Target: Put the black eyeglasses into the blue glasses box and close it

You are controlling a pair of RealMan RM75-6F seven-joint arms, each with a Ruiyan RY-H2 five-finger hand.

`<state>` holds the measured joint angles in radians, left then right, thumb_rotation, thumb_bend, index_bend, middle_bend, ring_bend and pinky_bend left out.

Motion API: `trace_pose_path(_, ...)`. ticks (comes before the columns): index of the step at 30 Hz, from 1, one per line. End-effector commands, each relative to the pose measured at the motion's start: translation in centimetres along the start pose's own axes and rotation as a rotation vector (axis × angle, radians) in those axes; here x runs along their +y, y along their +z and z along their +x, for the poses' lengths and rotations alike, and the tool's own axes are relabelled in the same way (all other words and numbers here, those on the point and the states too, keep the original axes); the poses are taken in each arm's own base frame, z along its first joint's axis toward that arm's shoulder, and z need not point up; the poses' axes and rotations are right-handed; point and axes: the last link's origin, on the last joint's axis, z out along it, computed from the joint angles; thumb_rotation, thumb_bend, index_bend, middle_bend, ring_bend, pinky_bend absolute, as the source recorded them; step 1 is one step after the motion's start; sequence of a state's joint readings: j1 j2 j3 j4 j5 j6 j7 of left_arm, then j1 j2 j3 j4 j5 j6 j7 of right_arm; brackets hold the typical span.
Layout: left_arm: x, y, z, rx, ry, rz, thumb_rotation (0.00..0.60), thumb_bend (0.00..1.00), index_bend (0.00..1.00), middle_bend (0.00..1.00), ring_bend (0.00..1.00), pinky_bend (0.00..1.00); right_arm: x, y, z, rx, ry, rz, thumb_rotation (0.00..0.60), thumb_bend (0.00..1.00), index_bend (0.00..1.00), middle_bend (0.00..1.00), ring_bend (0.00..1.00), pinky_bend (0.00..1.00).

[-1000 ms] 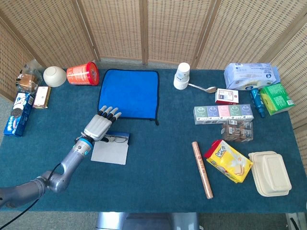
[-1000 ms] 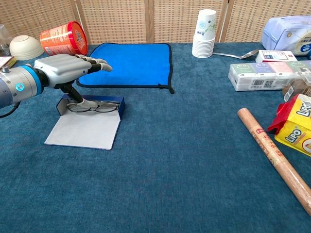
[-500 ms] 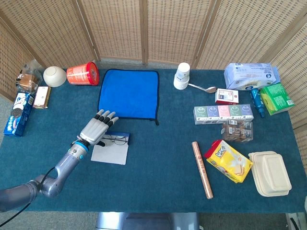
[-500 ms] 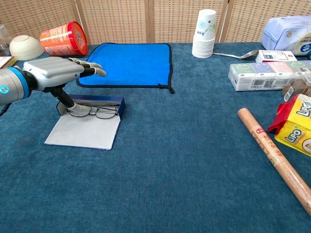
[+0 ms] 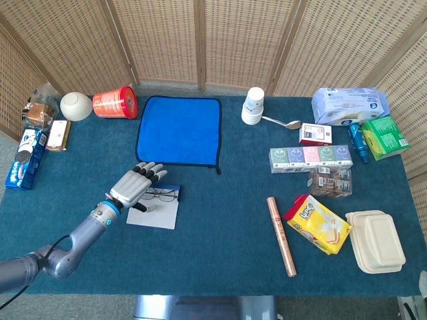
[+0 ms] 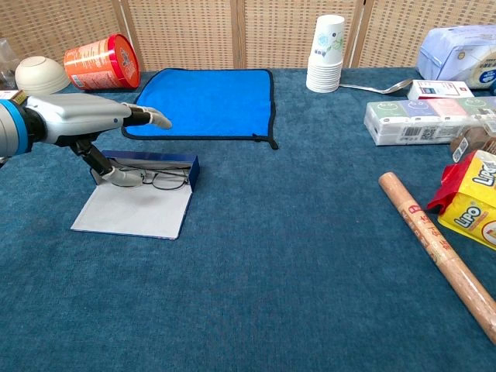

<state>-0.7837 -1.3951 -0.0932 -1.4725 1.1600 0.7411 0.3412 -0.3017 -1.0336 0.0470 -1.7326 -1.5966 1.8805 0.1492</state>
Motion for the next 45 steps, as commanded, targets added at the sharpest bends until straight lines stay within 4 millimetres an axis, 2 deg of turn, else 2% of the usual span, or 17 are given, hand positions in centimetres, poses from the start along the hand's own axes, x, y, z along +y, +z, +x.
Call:
trace_pose_path(1,0.1,-0.2,0.2,-0.048,-0.009,-0.003,0.346,0.21,0.05,0.05,0.00,0.10,0.1,-0.1,-0.1,0.001,0.002,0.000,0.419,0.43,0.17,0.29,0.22,0.24)
trace_pose_path(10,0.7,0.4,-0.1,-0.075,-0.008,0.008,0.315,0.21,0.04,0.04,0.00,0.14,0.4,-0.2,0.2,0.009,0.001,-0.008,0.419,0.43,0.17,0.29,0.22,0.24)
trace_pose_path(17,1.0,0.9,-0.2,-0.095,-0.007,0.009,0.324,0.21,0.04,0.04,0.00,0.16,0.4,-0.3,0.3,0.012,-0.001,-0.011,0.416,0.43,0.17,0.29,0.23,0.24)
trace_pose_path(24,1.5,1.1,-0.5,-0.131,0.001,-0.004,0.288,0.21,0.07,0.05,0.01,0.18,0.3,-0.4,0.4,0.011,-0.002,-0.012,0.418,0.43,0.17,0.29,0.23,0.24)
trace_pose_path(33,2.1,-0.6,-0.4,-0.136,0.005,-0.029,0.283,0.21,0.10,0.07,0.02,0.19,0.1,-0.3,0.4,0.016,0.002,-0.002,0.415,0.43,0.17,0.29,0.23,0.24)
trace_pose_path(45,1.5,-3.6,-1.6,-0.165,-0.044,-0.005,0.267,0.21,0.10,0.07,0.02,0.21,0.1,-0.6,0.5,0.021,0.010,0.009,0.416,0.43,0.17,0.29,0.23,0.24)
